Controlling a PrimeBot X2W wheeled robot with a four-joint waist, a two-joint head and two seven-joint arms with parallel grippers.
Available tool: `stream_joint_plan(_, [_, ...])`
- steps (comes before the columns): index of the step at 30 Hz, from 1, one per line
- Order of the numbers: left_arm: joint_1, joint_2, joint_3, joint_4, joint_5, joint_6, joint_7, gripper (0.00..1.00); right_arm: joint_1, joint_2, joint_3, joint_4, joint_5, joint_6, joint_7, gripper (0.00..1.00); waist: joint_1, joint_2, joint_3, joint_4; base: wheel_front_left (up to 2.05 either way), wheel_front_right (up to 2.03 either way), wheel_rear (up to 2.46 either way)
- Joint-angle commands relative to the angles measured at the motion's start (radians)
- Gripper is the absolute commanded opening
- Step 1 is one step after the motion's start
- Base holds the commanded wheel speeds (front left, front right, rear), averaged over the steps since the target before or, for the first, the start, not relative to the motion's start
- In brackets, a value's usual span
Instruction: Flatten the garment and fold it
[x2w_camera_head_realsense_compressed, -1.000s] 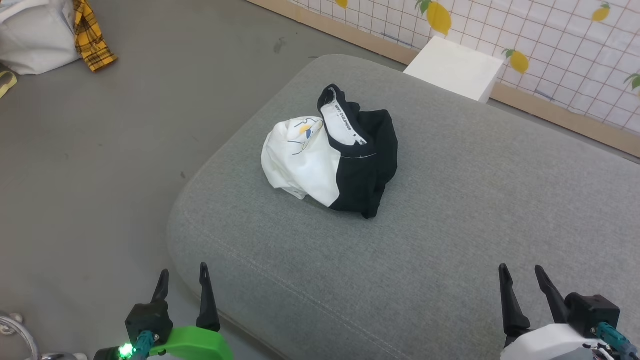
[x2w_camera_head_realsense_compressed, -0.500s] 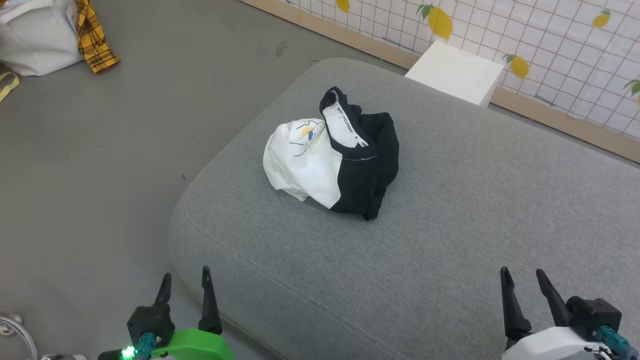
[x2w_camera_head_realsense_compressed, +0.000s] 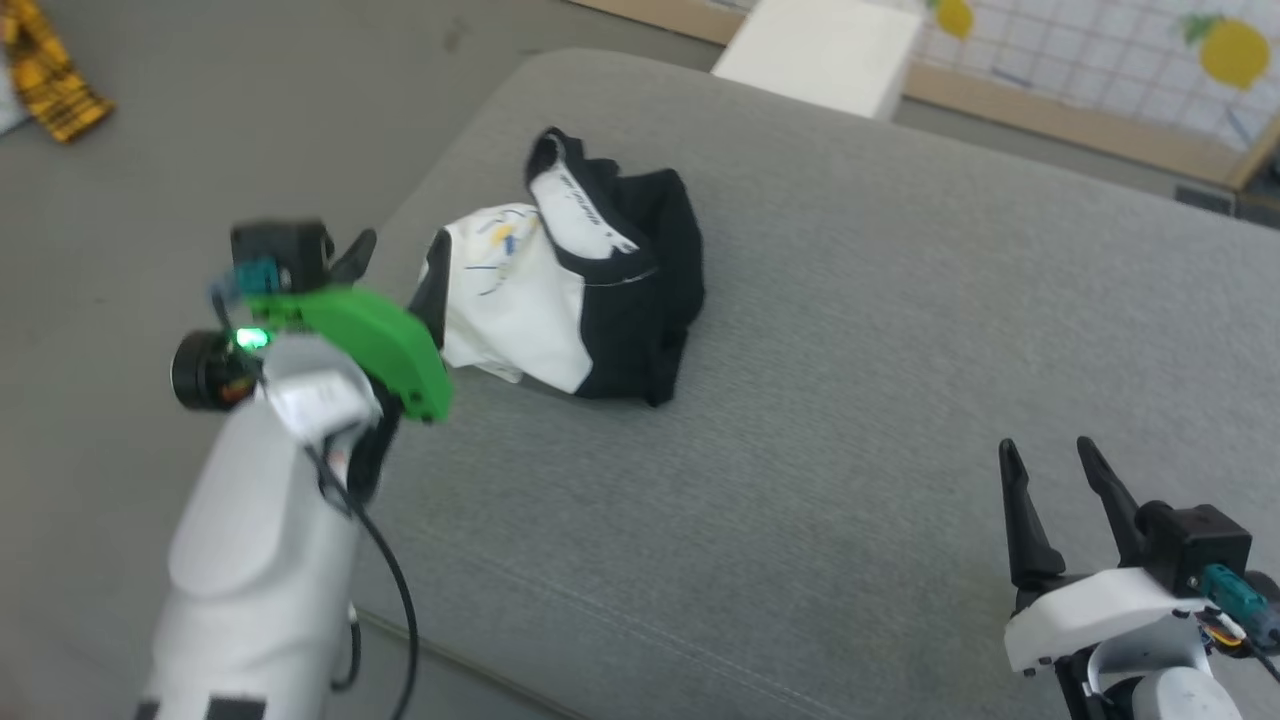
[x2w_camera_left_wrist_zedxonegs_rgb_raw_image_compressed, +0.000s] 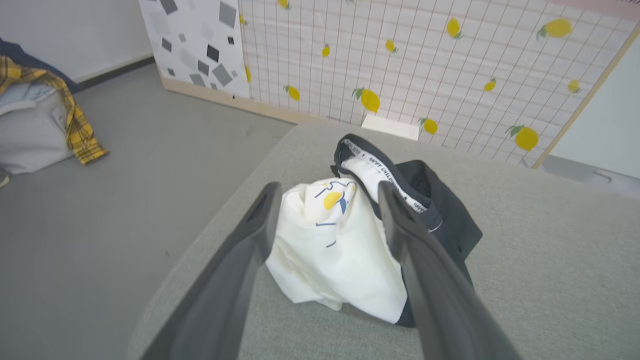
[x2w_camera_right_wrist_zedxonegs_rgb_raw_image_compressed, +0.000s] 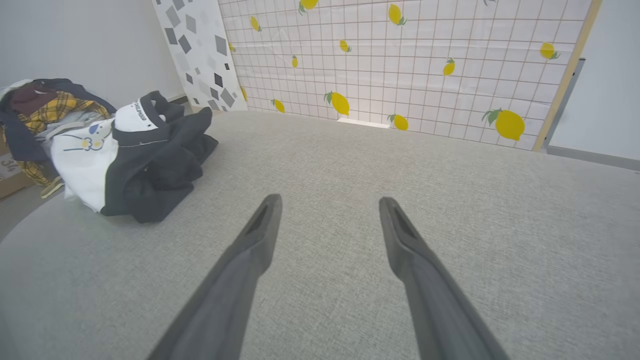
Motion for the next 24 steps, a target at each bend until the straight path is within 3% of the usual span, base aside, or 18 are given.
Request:
stream_joint_plan(1, [-0.053, 0.006, 0.009, 0.043, -0.023, -0.005, 0.045, 1.00, -0.014, -0.001, -0.001, -0.011, -0.012, -0.001, 0.007, 1.00, 0.0000, 0.0000, 0.105, -0.112, 0.00, 0.00, 0.00])
stream_joint_plan(11, [-0.308, 0.037, 0.030, 0.328, -0.094, 0.049, 0.431, 1.00, -0.039, -0.001, -0.037, -0.088, -0.039, -0.001, 0.040, 1.00, 0.0000, 0.0000, 0.253, -0.276, 0.00, 0.00, 0.00])
stream_joint_plan(18, [-0.319, 0.030, 0.014, 0.426, -0.099, 0.106, 0.585, 1.00, -0.039, -0.001, -0.063, -0.128, -0.048, -0.001, 0.048, 1.00, 0.0000, 0.0000, 0.315, -0.294, 0.00, 0.00, 0.00])
stream_joint_plan(24, [-0.271, -0.008, 0.009, 0.474, -0.113, 0.143, 0.626, 1.00, -0.035, -0.001, -0.072, -0.150, -0.053, -0.001, 0.055, 1.00, 0.0000, 0.0000, 0.340, -0.282, 0.00, 0.00, 0.00])
